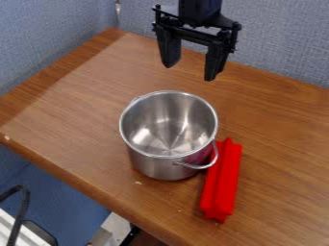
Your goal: Put the red object in the metal pot
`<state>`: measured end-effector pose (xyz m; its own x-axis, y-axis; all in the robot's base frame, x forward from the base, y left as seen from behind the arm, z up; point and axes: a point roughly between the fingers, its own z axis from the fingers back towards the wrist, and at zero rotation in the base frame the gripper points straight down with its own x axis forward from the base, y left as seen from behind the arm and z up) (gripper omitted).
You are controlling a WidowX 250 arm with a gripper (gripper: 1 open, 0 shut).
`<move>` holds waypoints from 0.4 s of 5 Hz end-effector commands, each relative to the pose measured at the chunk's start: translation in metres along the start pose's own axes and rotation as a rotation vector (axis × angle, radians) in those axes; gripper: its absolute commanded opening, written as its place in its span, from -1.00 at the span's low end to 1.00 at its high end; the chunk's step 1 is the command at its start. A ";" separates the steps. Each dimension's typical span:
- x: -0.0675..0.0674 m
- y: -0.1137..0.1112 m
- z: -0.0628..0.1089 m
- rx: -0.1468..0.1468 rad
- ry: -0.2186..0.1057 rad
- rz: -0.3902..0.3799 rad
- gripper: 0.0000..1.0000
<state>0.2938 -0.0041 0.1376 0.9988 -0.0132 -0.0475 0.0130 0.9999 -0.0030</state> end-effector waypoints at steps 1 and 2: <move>0.003 -0.007 -0.011 -0.001 0.011 0.006 1.00; -0.010 -0.025 -0.025 0.028 0.019 0.000 1.00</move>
<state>0.2793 -0.0304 0.0981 0.9923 -0.0180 -0.1222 0.0210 0.9995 0.0235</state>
